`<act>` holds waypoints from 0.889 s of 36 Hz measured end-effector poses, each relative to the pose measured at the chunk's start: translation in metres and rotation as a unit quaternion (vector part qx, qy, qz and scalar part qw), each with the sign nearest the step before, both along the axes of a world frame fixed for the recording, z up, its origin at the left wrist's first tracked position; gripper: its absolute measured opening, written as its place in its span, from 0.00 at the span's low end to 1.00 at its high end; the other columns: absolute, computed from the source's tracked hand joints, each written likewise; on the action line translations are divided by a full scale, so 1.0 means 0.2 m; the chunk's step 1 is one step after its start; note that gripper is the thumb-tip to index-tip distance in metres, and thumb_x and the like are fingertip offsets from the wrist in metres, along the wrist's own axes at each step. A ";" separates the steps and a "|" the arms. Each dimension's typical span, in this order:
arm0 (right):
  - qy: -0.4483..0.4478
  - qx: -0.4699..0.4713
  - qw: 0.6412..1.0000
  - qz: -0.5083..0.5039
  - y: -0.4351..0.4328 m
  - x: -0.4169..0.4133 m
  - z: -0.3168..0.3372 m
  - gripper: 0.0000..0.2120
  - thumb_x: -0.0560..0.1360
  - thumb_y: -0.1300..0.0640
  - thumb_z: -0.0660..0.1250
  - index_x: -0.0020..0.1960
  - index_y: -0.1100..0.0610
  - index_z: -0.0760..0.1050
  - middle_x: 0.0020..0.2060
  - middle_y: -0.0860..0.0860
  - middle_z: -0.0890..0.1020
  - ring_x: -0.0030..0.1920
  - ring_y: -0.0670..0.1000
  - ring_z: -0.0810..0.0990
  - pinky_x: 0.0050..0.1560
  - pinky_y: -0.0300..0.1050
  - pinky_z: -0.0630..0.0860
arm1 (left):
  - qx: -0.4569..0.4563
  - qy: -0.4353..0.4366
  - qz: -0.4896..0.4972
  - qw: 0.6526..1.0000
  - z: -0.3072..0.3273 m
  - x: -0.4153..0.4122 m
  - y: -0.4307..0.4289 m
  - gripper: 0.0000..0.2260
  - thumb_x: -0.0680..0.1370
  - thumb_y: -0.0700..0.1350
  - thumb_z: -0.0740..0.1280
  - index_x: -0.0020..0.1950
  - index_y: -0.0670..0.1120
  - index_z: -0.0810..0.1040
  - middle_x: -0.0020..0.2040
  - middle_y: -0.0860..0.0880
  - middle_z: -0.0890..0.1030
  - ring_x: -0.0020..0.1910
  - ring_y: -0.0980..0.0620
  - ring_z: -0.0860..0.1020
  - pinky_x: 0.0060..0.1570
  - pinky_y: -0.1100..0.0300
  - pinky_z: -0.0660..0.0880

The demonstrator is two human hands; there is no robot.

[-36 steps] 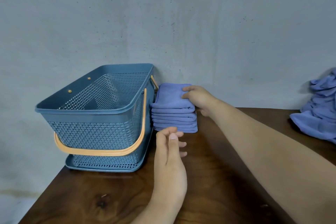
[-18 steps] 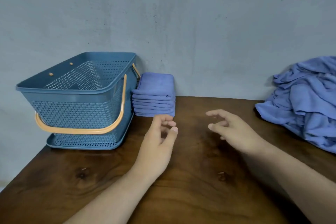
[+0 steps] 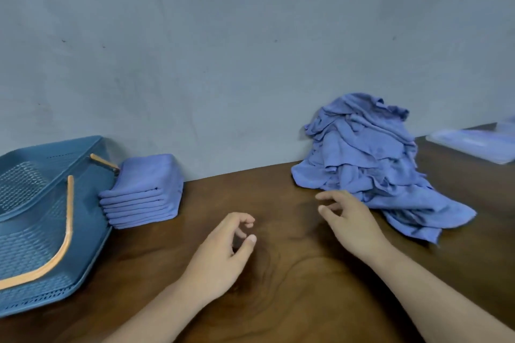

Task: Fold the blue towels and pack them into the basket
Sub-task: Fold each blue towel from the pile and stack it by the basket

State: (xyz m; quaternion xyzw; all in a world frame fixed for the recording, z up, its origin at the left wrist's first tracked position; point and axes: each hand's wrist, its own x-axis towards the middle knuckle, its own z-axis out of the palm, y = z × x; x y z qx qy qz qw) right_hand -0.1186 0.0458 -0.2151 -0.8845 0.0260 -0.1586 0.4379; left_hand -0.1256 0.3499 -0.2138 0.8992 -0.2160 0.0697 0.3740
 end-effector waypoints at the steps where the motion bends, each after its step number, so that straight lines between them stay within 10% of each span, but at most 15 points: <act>1: -0.011 0.018 1.000 -0.012 -0.02 0.01 0.01 0.09 0.82 0.50 0.69 0.61 0.41 0.80 0.59 0.39 0.80 0.55 0.38 0.79 0.58 0.44 0.78 | -0.009 -0.004 -0.006 1.000 0.02 0.05 -0.08 0.11 0.84 0.56 0.66 0.65 0.65 0.73 0.55 0.61 0.80 0.54 0.60 0.80 0.52 0.59 0.78; 16: -0.113 0.101 0.984 -0.095 -0.28 0.10 0.05 0.09 0.83 0.50 0.66 0.62 0.38 0.75 0.54 0.37 0.81 0.46 0.42 0.82 0.49 0.51 0.83 | 0.069 -0.098 -0.080 0.990 0.68 1.06 -1.31 0.29 0.82 0.51 0.71 0.80 0.48 0.65 0.78 0.46 0.68 0.74 0.47 0.71 0.64 0.57 0.68; 22: -0.123 0.064 0.986 -0.094 -0.27 0.12 0.04 0.09 0.84 0.50 0.64 0.63 0.40 0.74 0.58 0.36 0.78 0.49 0.40 0.81 0.49 0.49 0.82 | 0.147 -0.085 -0.090 0.981 0.74 1.30 -1.63 0.42 0.77 0.70 0.69 0.85 0.55 0.56 0.83 0.46 0.63 0.75 0.41 0.72 0.69 0.41 0.74; 27: -0.120 0.044 0.987 -0.094 -0.28 0.13 0.03 0.09 0.84 0.49 0.63 0.63 0.40 0.74 0.58 0.37 0.76 0.49 0.42 0.80 0.48 0.49 0.81 | 0.212 -0.111 -0.033 0.970 0.72 1.37 -1.76 0.30 0.83 0.57 0.68 0.82 0.52 0.63 0.72 0.41 0.76 0.64 0.38 0.78 0.59 0.44 0.78; 32: -0.118 0.052 0.987 -0.101 -0.31 0.12 0.03 0.09 0.84 0.48 0.63 0.63 0.40 0.74 0.59 0.35 0.77 0.49 0.40 0.80 0.49 0.49 0.82 | 0.108 -0.147 -0.018 0.983 0.78 1.30 -1.67 0.06 0.84 0.44 0.61 0.49 0.44 0.74 0.47 0.42 0.79 0.47 0.39 0.78 0.41 0.53 0.68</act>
